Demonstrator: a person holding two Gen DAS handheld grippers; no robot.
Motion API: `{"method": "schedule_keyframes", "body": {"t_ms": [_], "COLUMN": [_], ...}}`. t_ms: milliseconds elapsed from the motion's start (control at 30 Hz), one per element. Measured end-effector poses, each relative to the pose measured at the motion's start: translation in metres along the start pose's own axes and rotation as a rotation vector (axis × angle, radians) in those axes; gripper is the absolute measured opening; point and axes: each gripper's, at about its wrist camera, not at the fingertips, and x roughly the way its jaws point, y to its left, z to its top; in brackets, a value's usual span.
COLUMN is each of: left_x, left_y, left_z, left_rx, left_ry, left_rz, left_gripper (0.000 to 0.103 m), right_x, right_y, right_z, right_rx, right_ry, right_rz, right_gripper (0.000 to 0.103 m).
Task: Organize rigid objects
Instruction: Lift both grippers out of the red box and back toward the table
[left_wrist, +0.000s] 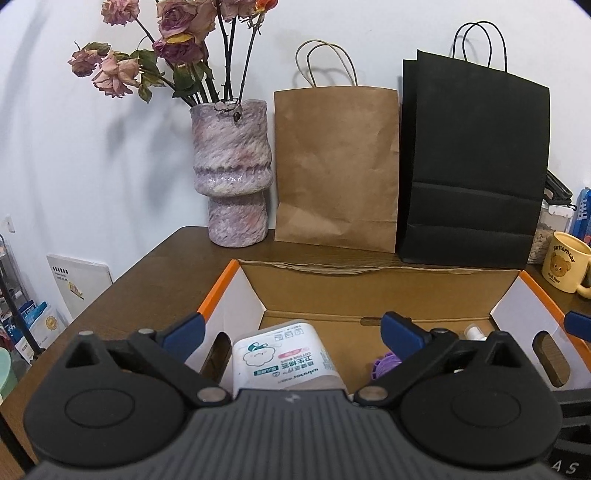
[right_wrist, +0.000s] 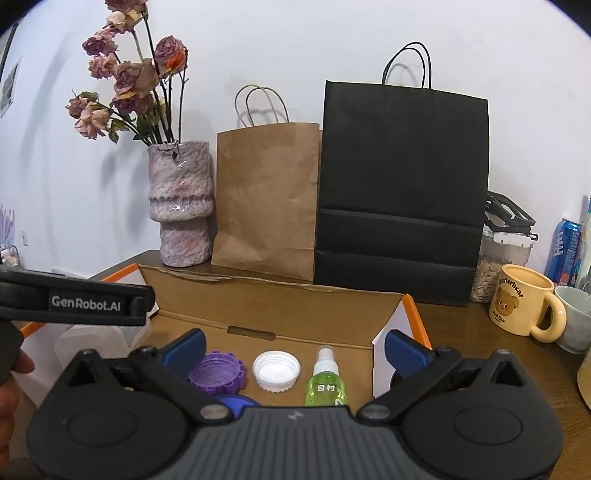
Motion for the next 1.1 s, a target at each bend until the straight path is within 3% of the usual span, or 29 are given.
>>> {"method": "schedule_keyframes", "body": {"t_ms": [1100], "left_x": [-0.022], "left_y": [0.003], "left_z": [-0.002], "left_rx": [-0.017], "left_ry": [-0.027], "left_rz": [-0.011], "left_gripper": [0.103], "right_x": [-0.031], "right_y": [0.001], "right_z": [-0.007], "right_rx": [-0.014], "right_ry": [-0.052], "right_rz": [-0.028], "right_gripper": [0.103]}}
